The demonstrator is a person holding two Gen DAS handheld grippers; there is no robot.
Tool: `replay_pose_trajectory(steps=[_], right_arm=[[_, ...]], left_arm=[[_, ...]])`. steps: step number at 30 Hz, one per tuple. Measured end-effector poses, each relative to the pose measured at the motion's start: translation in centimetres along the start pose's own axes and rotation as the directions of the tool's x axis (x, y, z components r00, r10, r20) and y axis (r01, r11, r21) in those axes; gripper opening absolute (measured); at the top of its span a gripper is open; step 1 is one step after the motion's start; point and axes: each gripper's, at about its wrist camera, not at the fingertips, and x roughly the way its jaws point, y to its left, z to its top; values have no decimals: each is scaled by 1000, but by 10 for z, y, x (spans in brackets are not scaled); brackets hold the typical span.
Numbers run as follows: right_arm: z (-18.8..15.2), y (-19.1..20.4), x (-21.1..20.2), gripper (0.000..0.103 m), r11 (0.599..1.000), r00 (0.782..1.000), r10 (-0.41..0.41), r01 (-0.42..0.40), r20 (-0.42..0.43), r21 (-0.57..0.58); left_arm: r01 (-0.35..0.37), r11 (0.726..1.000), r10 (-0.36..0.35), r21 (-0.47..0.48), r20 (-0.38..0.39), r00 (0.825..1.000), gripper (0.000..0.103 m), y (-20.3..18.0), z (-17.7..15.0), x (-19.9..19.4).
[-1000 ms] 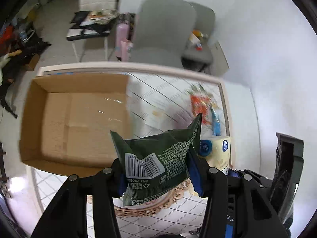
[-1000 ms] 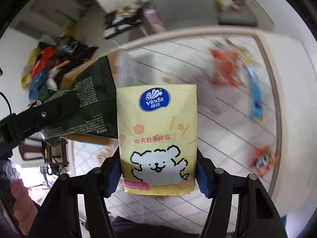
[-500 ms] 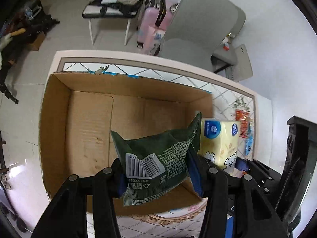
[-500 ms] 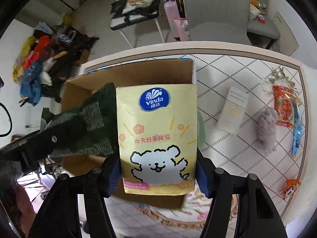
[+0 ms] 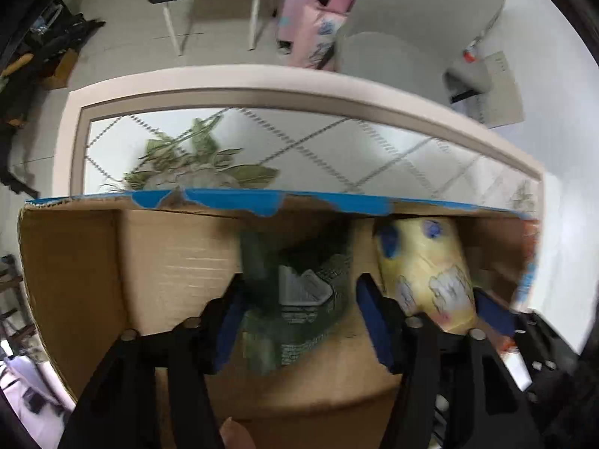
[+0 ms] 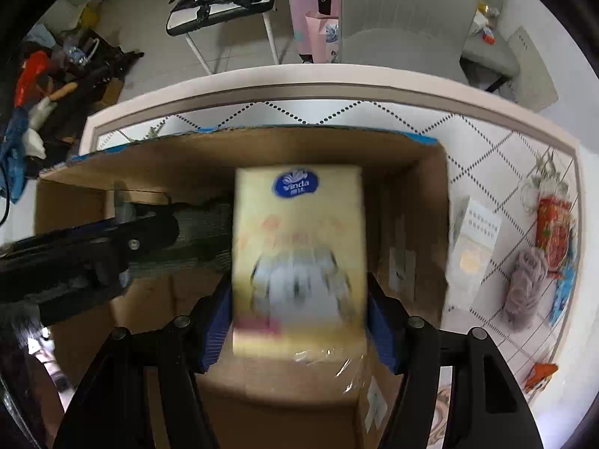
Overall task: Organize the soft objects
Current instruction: 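Carry the green bag and tissue pack into the box and open both grippers, then move both tools back over the remaining items on the table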
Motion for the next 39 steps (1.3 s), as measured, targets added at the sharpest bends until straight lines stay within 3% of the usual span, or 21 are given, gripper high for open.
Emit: replay_pose_trajectory(steps=[1,3,5,11,20,29,34,39], right_arm=[[0,1,1,83,1000,1000,6,-6,1,2],[-1,2,-1,88,1000,1000,10,-10,9,7],[-3,2,-5,89,1000,1000,2,-2,21,8],[-17,0,-20,92,1000,999,4,-5,34,21],[-57,3,-60,96,1000,997,5,-6,76,12],[-109,2,-115,96,1000,987,26,-25,159,-8],[-144,-1,-142,96,999,980,43,-41,196,-14],[-173,-3,-169,96,999,971,39,-32,236,-32]], left_arm=[[2,1000,-2,0,-4,1000,69,2,-2,2],[11,1000,-11,2,-5,1000,74,4,-7,2],[6,1000,-6,14,8,1000,88,6,-14,-3],[-43,998,40,39,72,997,98,10,-37,-30],[-122,992,110,41,227,968,100,2,-83,-88],[-188,981,165,40,323,932,100,-9,-143,-132],[-182,983,165,13,371,914,100,-9,-179,-153],[-180,983,156,25,389,908,100,-16,-209,-172]])
